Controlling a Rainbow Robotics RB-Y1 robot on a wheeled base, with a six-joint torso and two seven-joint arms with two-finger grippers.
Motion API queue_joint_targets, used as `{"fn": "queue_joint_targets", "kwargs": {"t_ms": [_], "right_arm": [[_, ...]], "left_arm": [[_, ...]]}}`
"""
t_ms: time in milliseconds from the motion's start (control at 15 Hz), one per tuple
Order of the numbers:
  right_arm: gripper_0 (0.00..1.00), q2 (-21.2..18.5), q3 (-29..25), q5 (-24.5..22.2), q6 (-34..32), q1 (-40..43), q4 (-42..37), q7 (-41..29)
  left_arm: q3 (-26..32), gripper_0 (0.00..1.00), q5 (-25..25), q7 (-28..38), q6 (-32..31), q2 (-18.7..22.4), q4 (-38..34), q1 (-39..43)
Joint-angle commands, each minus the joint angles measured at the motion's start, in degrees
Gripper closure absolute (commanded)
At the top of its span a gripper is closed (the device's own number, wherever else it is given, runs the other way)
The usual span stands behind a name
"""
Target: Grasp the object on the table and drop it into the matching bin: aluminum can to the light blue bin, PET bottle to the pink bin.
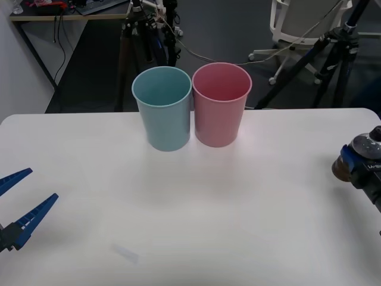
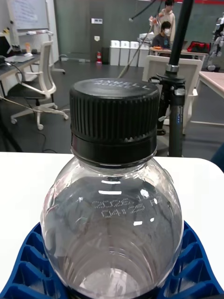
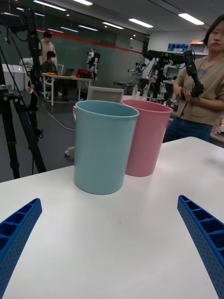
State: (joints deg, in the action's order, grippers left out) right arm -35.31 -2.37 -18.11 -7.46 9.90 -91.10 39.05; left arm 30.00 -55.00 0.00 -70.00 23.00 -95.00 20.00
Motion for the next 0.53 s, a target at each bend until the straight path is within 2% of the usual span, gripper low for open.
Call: {"fn": "queue_joint_targets", "kwargs": {"t_ms": [67,333,533], "right_arm": [[1.00,-2.6,-0.3,0.3,0.0,5.6,-8.0,-4.6],[1.00,-7.7,-1.9,1.7,-4.8,12.1,-16.6,-7.9],[1.00,-14.6,-2.1,5.8,-5.4,16.8,-24.7,-8.9]], "left_arm": [[0.0,0.00,0.0,0.0,0.0,0.0,0.0,0.0],[0.0,0.00,0.0,0.0,0.0,0.0,0.0,0.0],[0.0,0.00,0.0,0.0,0.0,0.0,0.0,0.0]]}}
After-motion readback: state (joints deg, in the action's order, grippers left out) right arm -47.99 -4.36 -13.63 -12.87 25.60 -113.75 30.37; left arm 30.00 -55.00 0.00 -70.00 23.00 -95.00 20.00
